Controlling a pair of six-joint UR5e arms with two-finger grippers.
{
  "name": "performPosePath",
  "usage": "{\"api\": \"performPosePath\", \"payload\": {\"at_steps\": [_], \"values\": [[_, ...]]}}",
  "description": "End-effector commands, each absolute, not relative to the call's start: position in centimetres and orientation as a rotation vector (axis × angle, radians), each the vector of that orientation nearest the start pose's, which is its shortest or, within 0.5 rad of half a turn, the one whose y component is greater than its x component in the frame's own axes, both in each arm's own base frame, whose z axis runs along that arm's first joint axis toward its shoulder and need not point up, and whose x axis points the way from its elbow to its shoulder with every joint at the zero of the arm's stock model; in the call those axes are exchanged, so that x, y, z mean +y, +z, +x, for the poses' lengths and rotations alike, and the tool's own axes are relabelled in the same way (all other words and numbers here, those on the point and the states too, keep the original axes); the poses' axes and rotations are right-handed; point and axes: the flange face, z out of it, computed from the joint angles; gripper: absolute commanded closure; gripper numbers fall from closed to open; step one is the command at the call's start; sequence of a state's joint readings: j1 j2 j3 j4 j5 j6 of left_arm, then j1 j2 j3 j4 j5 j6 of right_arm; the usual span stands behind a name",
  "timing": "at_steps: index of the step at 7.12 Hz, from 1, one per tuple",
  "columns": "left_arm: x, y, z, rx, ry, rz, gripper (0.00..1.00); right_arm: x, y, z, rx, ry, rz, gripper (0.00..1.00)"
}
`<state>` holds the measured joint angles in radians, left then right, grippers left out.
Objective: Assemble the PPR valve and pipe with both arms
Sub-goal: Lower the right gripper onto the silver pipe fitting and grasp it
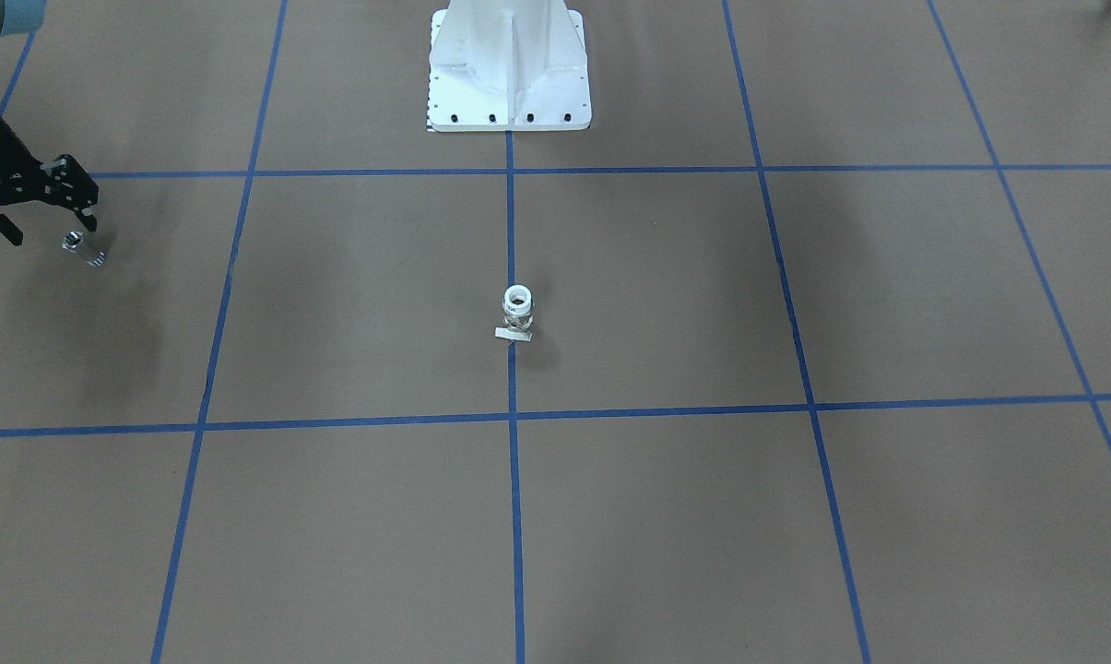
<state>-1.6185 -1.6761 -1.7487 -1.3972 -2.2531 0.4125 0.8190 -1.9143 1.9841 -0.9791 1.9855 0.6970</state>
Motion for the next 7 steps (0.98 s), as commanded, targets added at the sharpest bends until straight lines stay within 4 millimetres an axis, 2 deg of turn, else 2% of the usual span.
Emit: {"api": "performPosePath", "payload": {"at_steps": [1,4,6,7], "values": [[-52.5,54.2,-9.6,0.644,0.387,0.26,0.0,-33.6,55.8,-20.1,-0.713,-0.216,0.21,0.26],[-52.5,54.2,-9.5,0.646,0.387,0.26,0.0,-33.5,57.0,-20.4,-0.734,-0.237,0.219,0.34],[-52.5,54.2,-9.5,0.646,0.387,0.26,0.0,-33.5,57.0,-20.4,-0.735,-0.238,0.218,0.42],[-52.4,54.2,-9.5,0.646,0.387,0.26,0.0,-33.5,57.4,-20.4,-0.73,-0.238,0.213,0.42]]}}
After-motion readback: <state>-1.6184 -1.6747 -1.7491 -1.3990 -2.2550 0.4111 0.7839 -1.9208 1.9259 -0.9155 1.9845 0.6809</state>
